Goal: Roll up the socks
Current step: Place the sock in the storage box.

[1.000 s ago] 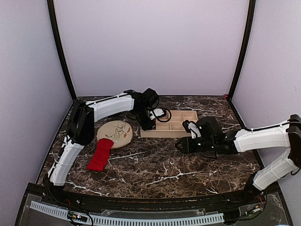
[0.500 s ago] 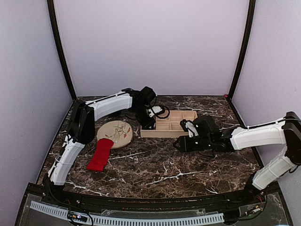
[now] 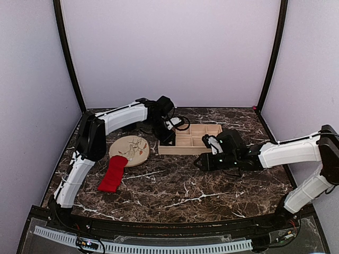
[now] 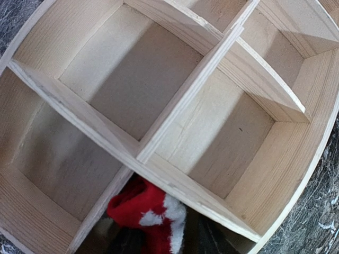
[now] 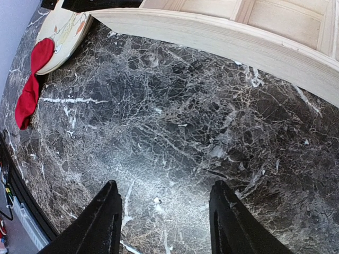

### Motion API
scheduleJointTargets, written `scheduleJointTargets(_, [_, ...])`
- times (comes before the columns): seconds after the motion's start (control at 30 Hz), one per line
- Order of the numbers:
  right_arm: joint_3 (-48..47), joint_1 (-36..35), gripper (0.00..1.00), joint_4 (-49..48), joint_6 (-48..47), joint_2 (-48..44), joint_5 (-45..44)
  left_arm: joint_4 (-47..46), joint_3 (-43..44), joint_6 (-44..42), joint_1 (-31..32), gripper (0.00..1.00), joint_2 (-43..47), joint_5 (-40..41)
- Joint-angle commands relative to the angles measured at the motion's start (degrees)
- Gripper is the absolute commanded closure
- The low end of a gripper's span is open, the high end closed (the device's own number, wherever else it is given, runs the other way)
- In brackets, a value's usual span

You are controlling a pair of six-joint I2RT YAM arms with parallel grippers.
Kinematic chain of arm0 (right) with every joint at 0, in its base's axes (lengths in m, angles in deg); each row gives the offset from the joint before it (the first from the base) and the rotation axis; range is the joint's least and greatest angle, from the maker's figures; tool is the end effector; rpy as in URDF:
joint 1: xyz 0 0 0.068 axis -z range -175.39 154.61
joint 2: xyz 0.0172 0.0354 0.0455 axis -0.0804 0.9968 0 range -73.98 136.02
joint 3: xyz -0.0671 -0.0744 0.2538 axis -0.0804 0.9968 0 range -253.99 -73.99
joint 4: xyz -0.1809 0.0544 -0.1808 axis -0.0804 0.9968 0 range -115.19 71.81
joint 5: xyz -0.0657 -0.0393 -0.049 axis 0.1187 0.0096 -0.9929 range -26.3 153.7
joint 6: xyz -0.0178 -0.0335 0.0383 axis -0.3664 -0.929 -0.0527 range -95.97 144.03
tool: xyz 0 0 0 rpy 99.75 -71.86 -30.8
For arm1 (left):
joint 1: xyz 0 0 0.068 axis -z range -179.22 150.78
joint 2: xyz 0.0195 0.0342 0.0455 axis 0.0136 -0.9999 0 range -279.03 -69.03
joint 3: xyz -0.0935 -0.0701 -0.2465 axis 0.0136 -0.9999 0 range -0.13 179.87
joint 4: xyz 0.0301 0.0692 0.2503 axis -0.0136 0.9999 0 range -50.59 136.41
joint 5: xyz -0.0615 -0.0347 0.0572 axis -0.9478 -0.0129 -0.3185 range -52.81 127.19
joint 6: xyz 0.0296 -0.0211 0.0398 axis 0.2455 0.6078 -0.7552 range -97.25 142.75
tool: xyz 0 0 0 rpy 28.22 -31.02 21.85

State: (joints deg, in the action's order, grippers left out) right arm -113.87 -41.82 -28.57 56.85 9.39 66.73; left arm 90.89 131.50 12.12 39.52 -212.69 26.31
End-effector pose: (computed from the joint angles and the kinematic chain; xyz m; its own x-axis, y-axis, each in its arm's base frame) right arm 0.2002 0.2131 0.1801 -0.7804 -0.0352 -0.6243 -0.3908 0.8068 0.4431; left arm 0.4118 -0.3389 0.1801 -0.5606 0.6821 -0.4696 0.7974 0.5977 -0.0837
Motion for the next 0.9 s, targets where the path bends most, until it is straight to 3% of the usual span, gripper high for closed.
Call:
scheduleJointTargets(0.0, [-0.8,0.4,0.46,-1.4,-0.1,-1.2,0.5,4.3,-1.8,1.8,-0.9,0.61,3.2,2.3])
scheduleJointTargets(0.53, [0.0,0.4,0.43,-2.3,0.2,-2.3,0.4,1.0,-2.1,3.1,-1.4,0.61,8.7,1.2])
scheduleJointTargets(0.87, [0.0,0.4,0.47,-2.5,0.3,-2.5,0.3,-2.8,-3.5,1.7,-1.5,0.80,8.6,0.5])
